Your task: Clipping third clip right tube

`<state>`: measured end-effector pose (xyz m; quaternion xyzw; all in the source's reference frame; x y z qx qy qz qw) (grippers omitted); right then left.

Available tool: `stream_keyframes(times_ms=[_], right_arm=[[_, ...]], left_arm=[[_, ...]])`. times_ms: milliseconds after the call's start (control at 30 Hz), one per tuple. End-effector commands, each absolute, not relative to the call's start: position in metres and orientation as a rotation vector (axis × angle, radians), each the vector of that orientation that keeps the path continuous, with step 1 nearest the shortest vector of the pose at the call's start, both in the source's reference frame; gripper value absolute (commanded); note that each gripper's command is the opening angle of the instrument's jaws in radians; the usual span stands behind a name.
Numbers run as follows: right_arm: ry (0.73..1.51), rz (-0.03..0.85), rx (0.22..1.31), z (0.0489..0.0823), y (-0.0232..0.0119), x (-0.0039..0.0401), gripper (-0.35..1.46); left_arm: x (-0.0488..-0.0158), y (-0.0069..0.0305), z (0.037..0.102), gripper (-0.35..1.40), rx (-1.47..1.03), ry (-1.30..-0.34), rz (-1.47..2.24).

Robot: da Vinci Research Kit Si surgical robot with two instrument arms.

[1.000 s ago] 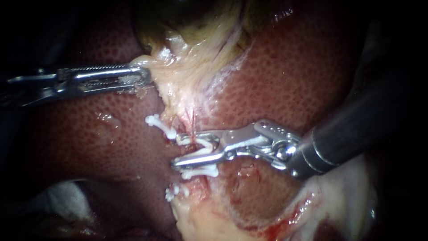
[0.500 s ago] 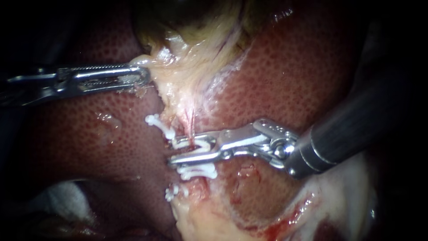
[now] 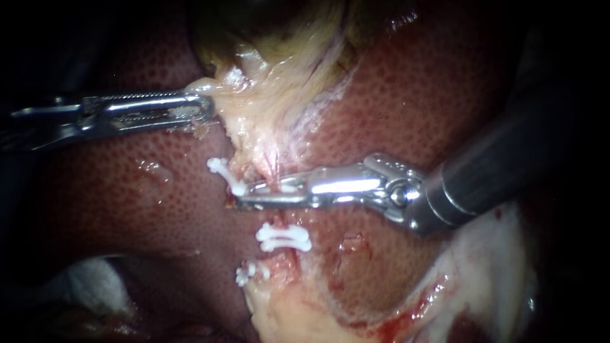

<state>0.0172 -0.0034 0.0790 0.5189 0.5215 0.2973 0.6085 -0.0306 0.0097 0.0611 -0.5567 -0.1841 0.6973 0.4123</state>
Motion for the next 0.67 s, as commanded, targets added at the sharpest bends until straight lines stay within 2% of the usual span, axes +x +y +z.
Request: stream_keyframes(times_ms=[33,667], right_arm=[[1.204,0.667,1.213,0.0791,-0.0034,0.0172,-0.35],[1.189,0.679,1.245,0.0791,-0.0038,0.0172,-0.35]], left_arm=[[-0.0306,0.0097,0.0611,-0.35,-1.401,-0.463,1.754],[-0.0306,0.0096,0.0611,-0.35,-1.401,-0.462,1.754]])
